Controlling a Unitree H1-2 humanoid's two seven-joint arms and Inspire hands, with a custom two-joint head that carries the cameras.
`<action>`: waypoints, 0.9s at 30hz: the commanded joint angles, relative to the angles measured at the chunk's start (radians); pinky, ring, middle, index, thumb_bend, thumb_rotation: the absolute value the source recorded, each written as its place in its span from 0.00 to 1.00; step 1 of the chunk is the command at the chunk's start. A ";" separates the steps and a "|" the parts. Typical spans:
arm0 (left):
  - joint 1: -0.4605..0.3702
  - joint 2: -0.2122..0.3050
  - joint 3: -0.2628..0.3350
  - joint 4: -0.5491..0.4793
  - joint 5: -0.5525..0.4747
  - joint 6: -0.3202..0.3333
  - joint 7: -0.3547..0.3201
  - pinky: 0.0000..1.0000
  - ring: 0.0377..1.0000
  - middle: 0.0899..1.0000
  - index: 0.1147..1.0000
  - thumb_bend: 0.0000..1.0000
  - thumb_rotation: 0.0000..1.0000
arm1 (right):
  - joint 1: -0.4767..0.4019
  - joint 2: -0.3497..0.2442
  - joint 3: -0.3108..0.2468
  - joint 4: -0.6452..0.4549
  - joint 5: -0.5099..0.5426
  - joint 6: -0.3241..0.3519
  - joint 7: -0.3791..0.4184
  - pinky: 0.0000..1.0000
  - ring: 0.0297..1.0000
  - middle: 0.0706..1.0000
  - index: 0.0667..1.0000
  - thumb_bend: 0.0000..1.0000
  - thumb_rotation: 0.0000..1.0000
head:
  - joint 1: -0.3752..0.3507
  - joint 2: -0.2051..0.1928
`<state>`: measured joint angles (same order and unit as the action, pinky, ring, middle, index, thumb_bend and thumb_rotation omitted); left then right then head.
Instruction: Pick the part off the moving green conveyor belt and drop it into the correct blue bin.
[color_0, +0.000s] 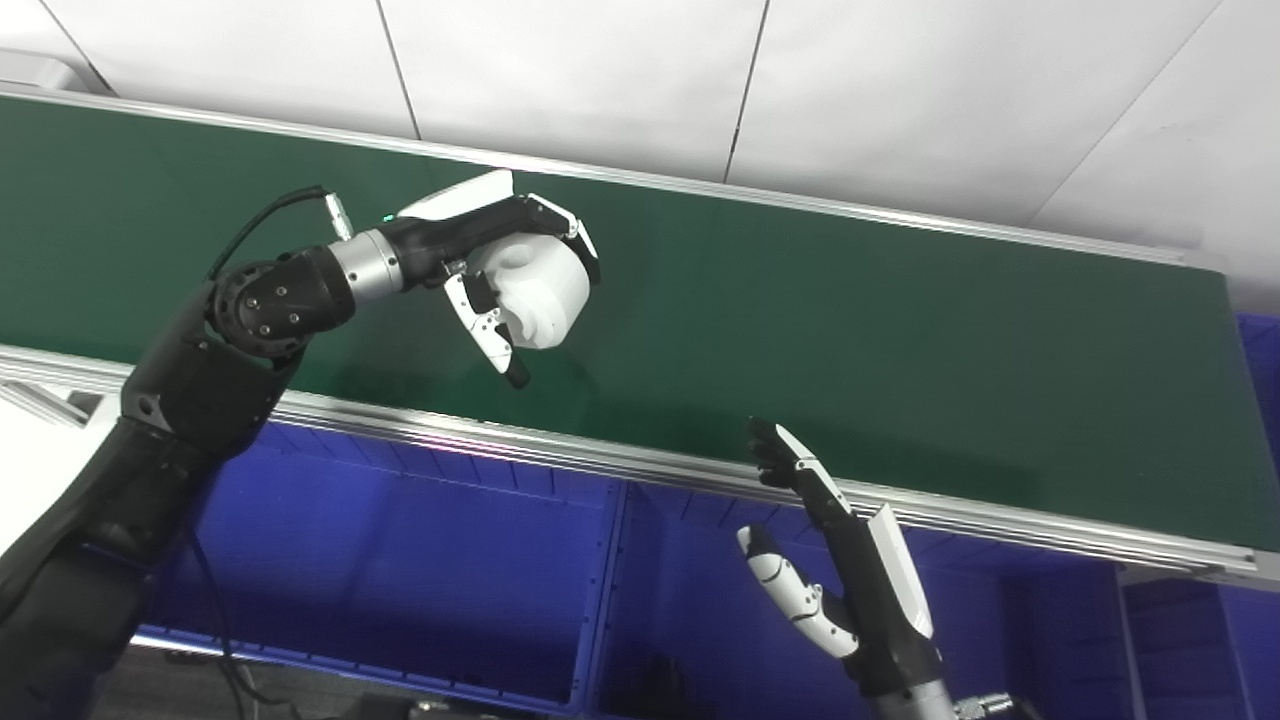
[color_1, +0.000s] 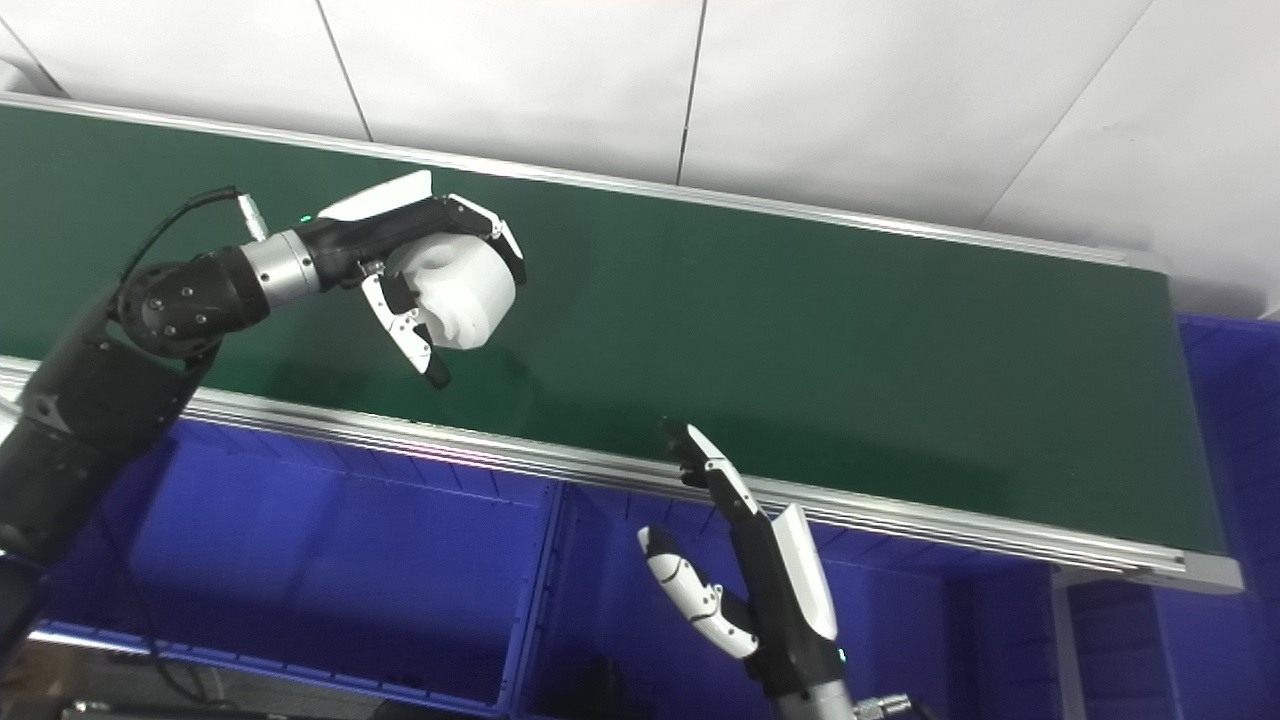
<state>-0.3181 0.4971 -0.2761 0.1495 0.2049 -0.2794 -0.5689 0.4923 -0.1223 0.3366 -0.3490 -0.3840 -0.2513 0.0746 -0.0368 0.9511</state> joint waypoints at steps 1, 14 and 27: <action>-0.010 -0.005 0.020 -0.067 -0.019 0.013 0.020 0.21 0.41 0.44 0.22 0.50 0.00 | 0.014 0.006 -0.002 -0.039 0.001 0.008 0.000 0.79 0.85 0.89 0.88 0.35 0.80 | -0.001 0.002; 0.079 -0.042 0.091 -0.244 -0.150 0.055 0.029 0.19 0.41 0.44 0.20 0.50 0.00 | 0.018 0.007 -0.014 -0.066 -0.010 0.020 0.009 0.80 0.86 0.89 0.88 0.34 0.80 | 0.008 0.018; 0.377 -0.051 0.143 -0.435 -0.360 0.062 0.029 0.20 0.41 0.44 0.20 0.50 0.00 | 0.032 0.011 -0.013 -0.075 -0.008 0.021 0.006 0.79 0.86 0.89 0.88 0.34 0.81 | 0.030 0.022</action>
<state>0.0568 0.4399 -0.1507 -0.2573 -0.1309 -0.1969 -0.5592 0.5138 -0.1180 0.3226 -0.3889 -0.3955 -0.2219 0.0856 -0.0077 0.9741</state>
